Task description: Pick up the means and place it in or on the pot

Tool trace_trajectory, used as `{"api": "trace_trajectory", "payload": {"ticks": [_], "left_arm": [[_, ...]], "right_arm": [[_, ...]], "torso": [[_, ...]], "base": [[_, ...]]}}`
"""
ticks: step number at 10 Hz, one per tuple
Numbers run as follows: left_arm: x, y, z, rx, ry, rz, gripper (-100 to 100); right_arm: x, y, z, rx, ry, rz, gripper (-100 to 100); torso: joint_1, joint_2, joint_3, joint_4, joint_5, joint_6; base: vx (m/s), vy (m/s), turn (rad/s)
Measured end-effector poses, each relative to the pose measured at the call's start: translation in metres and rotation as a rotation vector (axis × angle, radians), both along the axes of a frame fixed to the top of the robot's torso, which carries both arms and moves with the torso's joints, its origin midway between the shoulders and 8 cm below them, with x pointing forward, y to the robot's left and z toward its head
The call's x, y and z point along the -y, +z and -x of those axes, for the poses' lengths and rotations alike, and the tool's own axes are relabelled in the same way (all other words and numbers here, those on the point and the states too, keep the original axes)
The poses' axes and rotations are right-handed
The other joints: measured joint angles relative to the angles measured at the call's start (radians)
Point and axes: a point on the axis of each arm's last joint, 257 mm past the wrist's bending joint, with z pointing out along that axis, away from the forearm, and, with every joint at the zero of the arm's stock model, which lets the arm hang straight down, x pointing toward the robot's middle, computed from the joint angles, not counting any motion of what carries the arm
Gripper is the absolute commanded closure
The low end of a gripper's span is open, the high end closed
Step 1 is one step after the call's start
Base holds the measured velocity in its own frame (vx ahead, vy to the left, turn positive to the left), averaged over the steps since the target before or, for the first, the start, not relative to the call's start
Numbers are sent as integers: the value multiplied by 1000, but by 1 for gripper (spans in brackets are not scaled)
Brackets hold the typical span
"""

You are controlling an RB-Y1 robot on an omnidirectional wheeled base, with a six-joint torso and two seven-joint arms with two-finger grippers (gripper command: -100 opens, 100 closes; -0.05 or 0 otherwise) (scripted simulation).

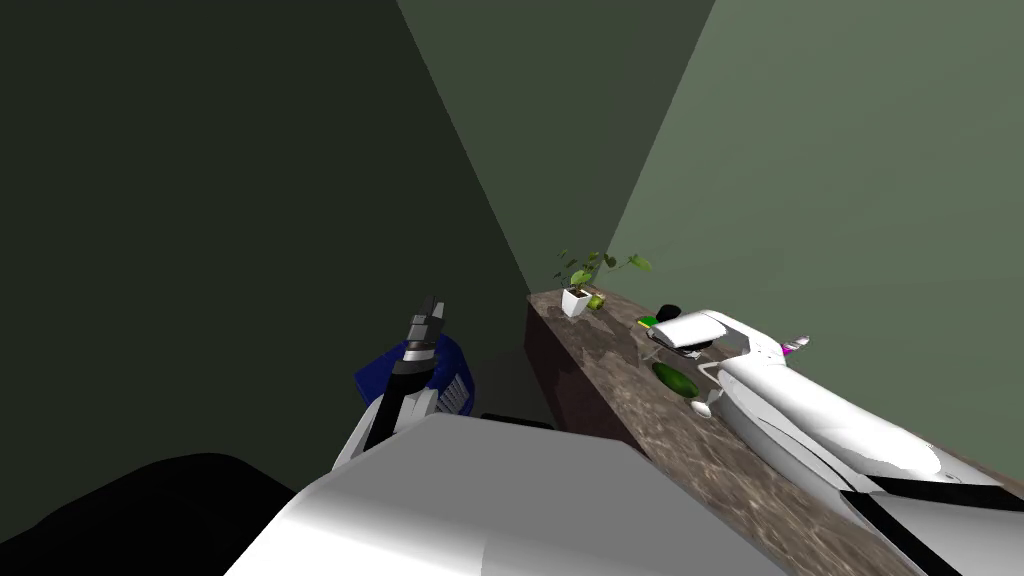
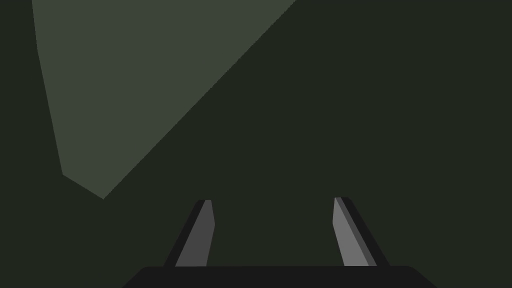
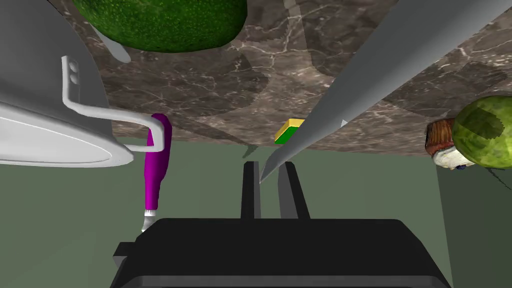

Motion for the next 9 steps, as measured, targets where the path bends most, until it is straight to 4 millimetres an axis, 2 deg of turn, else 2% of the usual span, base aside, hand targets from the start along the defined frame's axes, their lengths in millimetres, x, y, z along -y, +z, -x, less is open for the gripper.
{"api": "trace_trajectory", "payload": {"ticks": [4, 6, 7, 8, 9], "left_arm": [[0, 0, 0, 0, 0, 0, 0], [0, 0, 0, 0, 0, 0, 0], [0, 0, 0, 0, 0, 0, 0], [0, 0, 0, 0, 0, 0, 0], [0, 0, 0, 0, 0, 0, 0]], "right_arm": [[15, 28, 5, -2, -11, 18, 100], [21, 36, 10, -5, -26, 15, 100], [25, 38, 13, -7, -36, 10, 100], [27, 38, 15, -9, -40, 11, -100], [27, 38, 15, -10, -40, 11, -100]], "torso": [[1, 1, 0, 0, 0, 0], [-1, 1, 0, 0, 0, 1], [-1, 0, 0, -1, -1, 1], [5, -6, -4, -2, 0, -2], [10, -11, -7, -3, 2, -3]], "base": [[-171, -128, -102], [-177, -161, -136], [-67, -77, -43], [-17, -17, -5], [-9, -8, -2]]}}
